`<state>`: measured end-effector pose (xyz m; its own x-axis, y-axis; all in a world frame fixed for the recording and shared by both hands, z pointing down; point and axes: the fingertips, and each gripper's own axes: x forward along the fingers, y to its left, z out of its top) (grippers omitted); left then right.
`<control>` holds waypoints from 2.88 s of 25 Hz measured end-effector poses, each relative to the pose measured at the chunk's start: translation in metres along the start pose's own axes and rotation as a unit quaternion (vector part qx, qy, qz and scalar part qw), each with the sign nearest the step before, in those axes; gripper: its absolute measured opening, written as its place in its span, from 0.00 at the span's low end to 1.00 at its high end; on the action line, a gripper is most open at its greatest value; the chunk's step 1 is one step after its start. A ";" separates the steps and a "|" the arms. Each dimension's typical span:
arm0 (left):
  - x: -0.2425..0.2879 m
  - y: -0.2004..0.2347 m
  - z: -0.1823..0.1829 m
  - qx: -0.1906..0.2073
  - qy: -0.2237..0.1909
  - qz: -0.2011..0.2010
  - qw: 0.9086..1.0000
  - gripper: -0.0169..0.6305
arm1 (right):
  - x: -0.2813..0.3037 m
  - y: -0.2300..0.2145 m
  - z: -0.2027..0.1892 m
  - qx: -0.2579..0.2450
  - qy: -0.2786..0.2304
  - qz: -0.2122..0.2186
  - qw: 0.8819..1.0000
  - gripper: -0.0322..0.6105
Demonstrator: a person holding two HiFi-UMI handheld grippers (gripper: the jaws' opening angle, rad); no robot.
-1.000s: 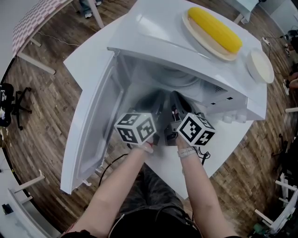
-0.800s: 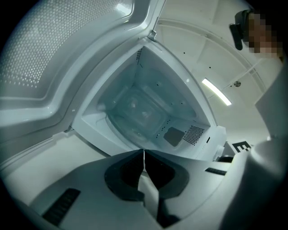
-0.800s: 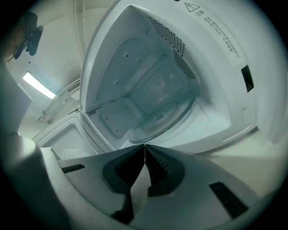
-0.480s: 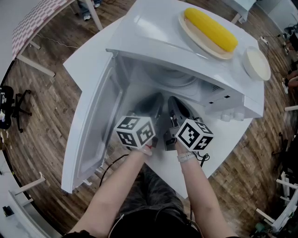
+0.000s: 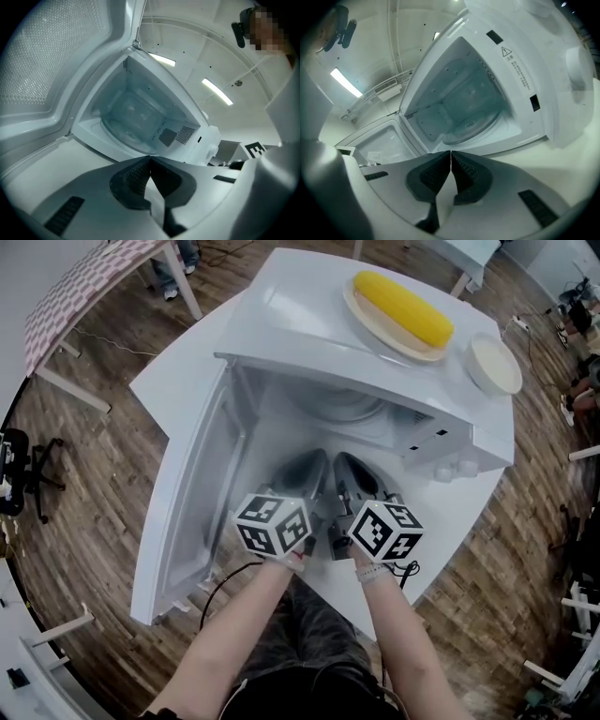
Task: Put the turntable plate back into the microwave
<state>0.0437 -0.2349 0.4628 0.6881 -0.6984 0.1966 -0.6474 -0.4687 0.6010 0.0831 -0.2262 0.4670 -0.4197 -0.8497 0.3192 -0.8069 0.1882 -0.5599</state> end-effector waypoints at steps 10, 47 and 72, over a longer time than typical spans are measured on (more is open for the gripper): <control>-0.026 -0.033 -0.010 0.026 0.011 -0.024 0.999 0.05 | -0.037 0.017 -0.009 0.004 -0.003 -0.002 1.000 0.09; -0.153 -0.117 -0.036 0.045 0.026 -0.105 0.993 0.05 | -0.166 0.111 -0.040 -0.117 -0.050 0.006 0.992 0.09; -0.208 -0.126 -0.034 0.053 -0.012 -0.096 0.994 0.05 | -0.210 0.144 -0.058 -0.129 -0.070 0.021 0.989 0.09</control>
<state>-0.0071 -0.0125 0.3725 0.7957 -0.6020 0.0674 -0.5365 -0.6487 0.5397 0.0315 0.0077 0.3637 -0.4088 -0.8946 0.1807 -0.8766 0.3298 -0.3505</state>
